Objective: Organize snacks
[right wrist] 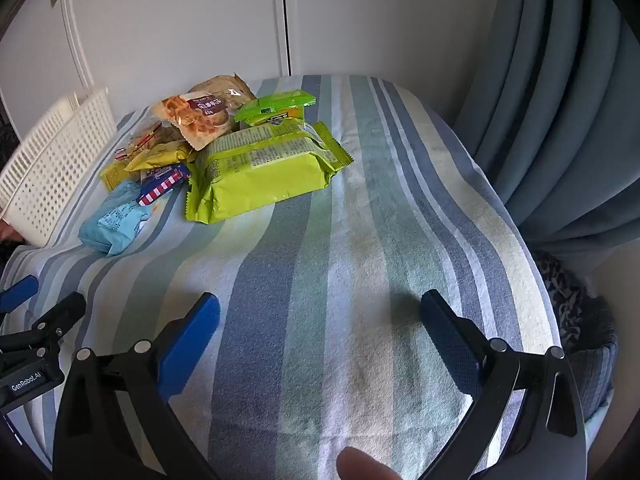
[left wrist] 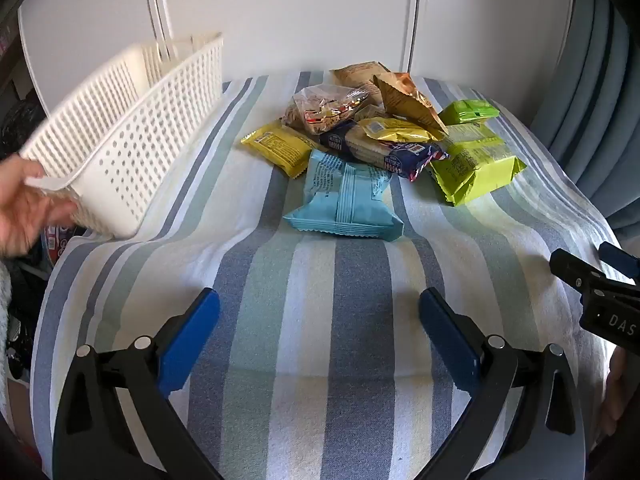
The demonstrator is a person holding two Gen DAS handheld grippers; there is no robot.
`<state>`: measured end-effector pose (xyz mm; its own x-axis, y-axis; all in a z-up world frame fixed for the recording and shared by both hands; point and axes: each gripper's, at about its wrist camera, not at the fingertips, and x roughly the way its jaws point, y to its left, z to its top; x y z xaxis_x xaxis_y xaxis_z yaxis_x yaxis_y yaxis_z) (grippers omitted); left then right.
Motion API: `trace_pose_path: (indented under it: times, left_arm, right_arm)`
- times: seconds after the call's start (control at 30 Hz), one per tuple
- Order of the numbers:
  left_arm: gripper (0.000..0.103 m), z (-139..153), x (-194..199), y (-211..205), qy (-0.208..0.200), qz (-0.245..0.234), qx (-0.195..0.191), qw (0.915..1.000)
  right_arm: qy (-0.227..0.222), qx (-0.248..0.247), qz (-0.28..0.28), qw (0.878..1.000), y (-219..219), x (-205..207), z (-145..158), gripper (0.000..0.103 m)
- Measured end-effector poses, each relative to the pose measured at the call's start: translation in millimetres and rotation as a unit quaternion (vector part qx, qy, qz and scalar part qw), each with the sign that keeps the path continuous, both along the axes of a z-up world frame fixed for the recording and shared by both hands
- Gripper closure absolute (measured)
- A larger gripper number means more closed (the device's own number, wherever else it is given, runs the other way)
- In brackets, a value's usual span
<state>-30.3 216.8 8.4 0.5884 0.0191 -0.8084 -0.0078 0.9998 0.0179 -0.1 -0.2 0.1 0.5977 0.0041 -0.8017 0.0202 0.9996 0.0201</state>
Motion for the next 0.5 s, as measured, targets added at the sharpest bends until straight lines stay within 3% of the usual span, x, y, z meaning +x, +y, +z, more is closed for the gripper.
trace_pose_path:
  times: [0.5]
  left_arm:
    - [0.002,0.1,-0.1,-0.1,0.000,0.000,0.000,1.0000]
  right_arm:
    - [0.001,-0.001,0.000,1.000,0.2,0.4,0.0,0.005]
